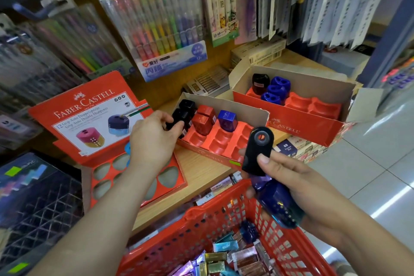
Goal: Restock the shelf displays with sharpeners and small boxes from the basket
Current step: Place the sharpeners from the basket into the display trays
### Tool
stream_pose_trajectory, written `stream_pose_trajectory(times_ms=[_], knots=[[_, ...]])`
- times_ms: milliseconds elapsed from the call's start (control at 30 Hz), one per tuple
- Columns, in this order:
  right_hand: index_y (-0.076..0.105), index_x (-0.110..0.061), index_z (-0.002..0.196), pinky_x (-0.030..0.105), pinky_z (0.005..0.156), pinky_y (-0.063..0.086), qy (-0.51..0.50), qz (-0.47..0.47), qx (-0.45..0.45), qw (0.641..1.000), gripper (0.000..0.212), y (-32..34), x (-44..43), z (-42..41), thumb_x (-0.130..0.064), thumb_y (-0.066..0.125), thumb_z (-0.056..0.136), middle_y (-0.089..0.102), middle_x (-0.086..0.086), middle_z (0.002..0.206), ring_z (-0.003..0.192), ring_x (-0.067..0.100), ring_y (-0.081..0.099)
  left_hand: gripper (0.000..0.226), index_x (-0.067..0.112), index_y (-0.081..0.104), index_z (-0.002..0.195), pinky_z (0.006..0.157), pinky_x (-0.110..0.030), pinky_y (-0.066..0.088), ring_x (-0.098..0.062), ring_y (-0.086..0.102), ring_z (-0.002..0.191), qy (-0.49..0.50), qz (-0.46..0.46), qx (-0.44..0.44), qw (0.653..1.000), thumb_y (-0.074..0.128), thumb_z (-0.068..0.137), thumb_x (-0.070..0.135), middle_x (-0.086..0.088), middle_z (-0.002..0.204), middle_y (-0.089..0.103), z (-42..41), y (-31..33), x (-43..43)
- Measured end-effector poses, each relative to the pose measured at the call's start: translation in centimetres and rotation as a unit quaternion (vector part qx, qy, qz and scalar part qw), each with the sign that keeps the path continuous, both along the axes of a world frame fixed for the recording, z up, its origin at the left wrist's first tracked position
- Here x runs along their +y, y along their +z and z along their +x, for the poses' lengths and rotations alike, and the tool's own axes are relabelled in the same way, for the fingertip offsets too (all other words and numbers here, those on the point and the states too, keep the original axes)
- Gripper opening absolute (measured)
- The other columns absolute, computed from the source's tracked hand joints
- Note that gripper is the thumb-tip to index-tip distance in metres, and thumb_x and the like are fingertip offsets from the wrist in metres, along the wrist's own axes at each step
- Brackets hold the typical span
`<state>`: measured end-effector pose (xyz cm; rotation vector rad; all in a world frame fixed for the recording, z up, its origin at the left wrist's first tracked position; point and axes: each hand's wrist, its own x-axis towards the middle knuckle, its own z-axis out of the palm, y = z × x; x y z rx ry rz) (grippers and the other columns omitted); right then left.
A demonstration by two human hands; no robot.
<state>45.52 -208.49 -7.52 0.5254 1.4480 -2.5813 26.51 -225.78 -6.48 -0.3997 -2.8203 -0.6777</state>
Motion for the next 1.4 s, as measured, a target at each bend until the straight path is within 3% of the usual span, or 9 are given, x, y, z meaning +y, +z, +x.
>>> stream_pose_trajectory(times_ms=[133,233,300,400,533,667,833,1067,1400], knots=[[0.074,-0.02,0.1,0.03,0.049,0.051,-0.005,0.002,-0.002,1.0,0.027,0.0,0.1,-0.1,-0.034,0.063,0.08,0.068,0.012,0.093,0.071,0.023,0.066,0.011,0.037,0.069,0.092,0.08,-0.023,0.045,-0.002,0.06,0.093,-0.141,0.103,-0.088,0.981,0.06,0.088,0.042,0.015,0.096,0.067,5.5,1.8,1.3],[0.074,-0.024,0.102,0.031,0.049,0.051,0.01,-0.002,0.013,1.0,0.028,0.3,0.0,-0.1,-0.035,0.062,0.079,0.07,0.011,0.089,0.07,0.025,0.066,0.03,0.035,0.068,0.11,0.083,-0.03,0.053,-0.01,0.066,0.095,-0.248,0.218,-0.304,0.894,0.061,0.087,0.052,0.007,0.106,0.068,9.8,1.7,2.7],[0.075,-0.026,0.098,0.031,0.049,0.052,0.022,-0.014,0.015,1.0,0.025,0.5,0.0,0.1,-0.035,0.062,0.079,0.071,0.009,0.085,0.069,0.026,0.066,0.024,0.027,0.069,0.111,0.073,-0.029,0.057,-0.013,0.068,0.085,-0.266,0.3,-0.369,0.839,0.062,0.089,0.037,-0.001,0.097,0.068,11.3,1.6,3.4],[0.075,-0.027,0.1,0.031,0.049,0.052,0.031,-0.015,0.01,0.999,0.027,0.4,0.1,0.2,-0.036,0.063,0.078,0.071,0.01,0.088,0.069,0.026,0.066,0.022,0.022,0.071,0.106,0.072,-0.025,0.056,-0.014,0.068,0.089,-0.222,0.363,-0.357,0.831,0.063,0.086,0.027,-0.008,0.097,0.07,11.9,1.2,3.6],[0.072,-0.031,0.107,0.03,0.048,0.05,0.017,-0.011,-0.001,1.0,0.025,0.4,0.6,0.0,-0.032,0.057,0.087,0.07,0.014,0.095,0.069,0.027,0.066,0.03,0.018,0.068,0.108,0.09,-0.044,0.052,-0.023,0.069,0.098,-0.167,0.427,-0.348,0.818,0.055,0.09,0.038,-0.006,0.1,0.073,11.3,0.6,3.5],[0.065,-0.044,0.114,0.03,0.044,0.05,-0.028,-0.03,0.006,0.999,0.039,0.4,1.1,0.0,-0.013,0.05,0.095,0.071,0.019,0.096,0.065,0.033,0.065,0.033,0.021,0.067,0.114,0.069,-0.033,0.056,-0.019,0.065,0.065,-0.139,0.479,-0.376,0.781,0.058,0.085,0.033,-0.009,0.087,0.069,9.5,2.0,3.8],[0.064,-0.012,0.114,0.028,0.045,0.05,-0.098,-0.071,-0.018,0.993,0.027,-0.6,1.2,-0.3,-0.016,0.058,0.089,0.073,0.017,0.104,0.065,0.024,0.066,0.024,0.031,0.071,0.107,0.066,-0.028,0.054,-0.012,0.054,0.067,-0.172,0.381,-0.337,0.843,0.055,0.09,0.037,0.003,0.092,0.065,7.9,2.6,4.6],[0.07,-0.027,0.109,0.029,0.052,0.051,-0.18,-0.14,-0.053,0.972,0.023,-1.4,1.7,-0.4,-0.02,0.06,0.089,0.072,0.009,0.089,0.067,0.02,0.064,0.041,0.035,0.058,0.108,0.078,-0.015,0.051,0.001,0.059,0.094,-0.204,0.135,-0.143,0.959,0.078,0.077,0.018,0.02,0.103,0.06,5.4,3.4,6.6],[0.062,-0.011,0.111,0.028,0.045,0.05,-0.163,-0.135,-0.039,0.977,0.026,-1.3,1.6,-0.5,-0.022,0.062,0.088,0.067,0.014,0.084,0.059,0.021,0.064,0.049,0.024,0.066,0.117,0.086,-0.032,0.047,-0.017,0.06,0.105,-0.266,-0.156,0.021,0.951,0.063,0.08,0.057,0.001,0.113,0.067,4.6,1.8,9.3]])
